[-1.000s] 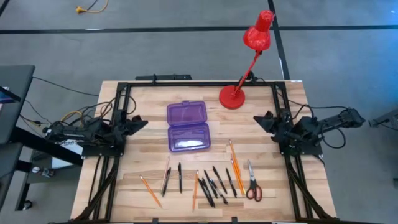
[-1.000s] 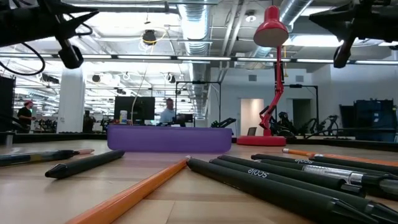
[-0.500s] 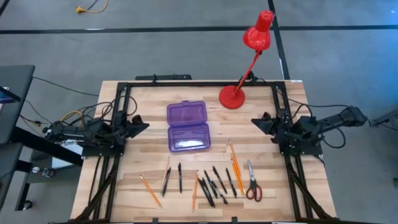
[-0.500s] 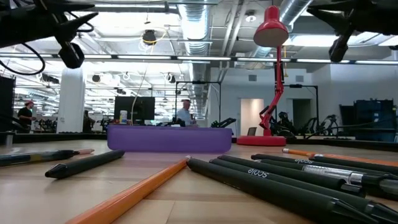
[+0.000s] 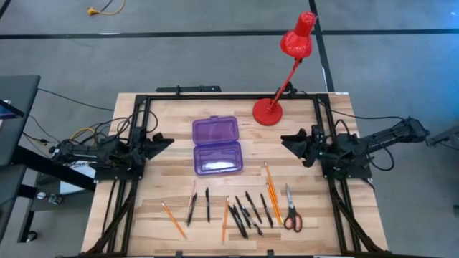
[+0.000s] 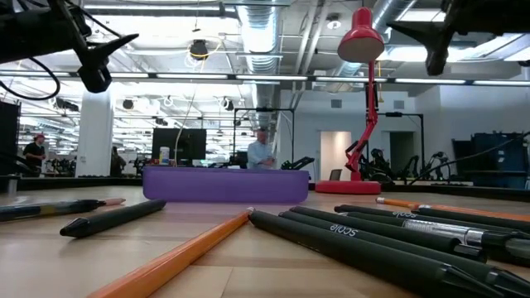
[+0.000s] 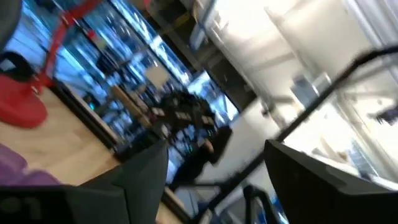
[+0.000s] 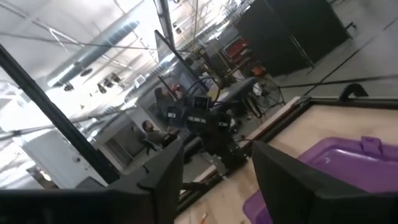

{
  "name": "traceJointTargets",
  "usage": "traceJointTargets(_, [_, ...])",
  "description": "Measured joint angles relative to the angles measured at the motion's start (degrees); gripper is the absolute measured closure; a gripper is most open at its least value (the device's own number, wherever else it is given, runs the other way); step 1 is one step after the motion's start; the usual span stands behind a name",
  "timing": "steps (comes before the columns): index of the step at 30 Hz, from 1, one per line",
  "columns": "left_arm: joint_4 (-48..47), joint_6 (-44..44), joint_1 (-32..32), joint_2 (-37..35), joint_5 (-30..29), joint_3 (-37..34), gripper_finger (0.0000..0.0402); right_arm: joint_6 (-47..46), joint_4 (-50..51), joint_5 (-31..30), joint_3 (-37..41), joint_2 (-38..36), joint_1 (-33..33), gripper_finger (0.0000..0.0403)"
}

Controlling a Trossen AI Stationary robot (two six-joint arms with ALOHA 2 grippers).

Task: Pick & place school supplies into a supply box
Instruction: Put the orange pencil into the purple supply box

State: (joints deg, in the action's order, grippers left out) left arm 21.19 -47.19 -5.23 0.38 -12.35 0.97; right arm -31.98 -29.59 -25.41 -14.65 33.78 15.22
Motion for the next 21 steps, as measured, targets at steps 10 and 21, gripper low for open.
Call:
traceJointTargets(10, [-5.47, 0.15, -3.07, 6.78, 2.84, 2.96, 0.019, 7.29, 5.44, 0.52, -9.95, 8.93, 0.45, 0.0234])
traceJointTargets(21, [-16.17, 5.98, -8.96, 30.69, 7.41, 20.92, 0.0253, 11.62, 6.85, 2.86, -15.13, 11.57, 0.39, 0.0261])
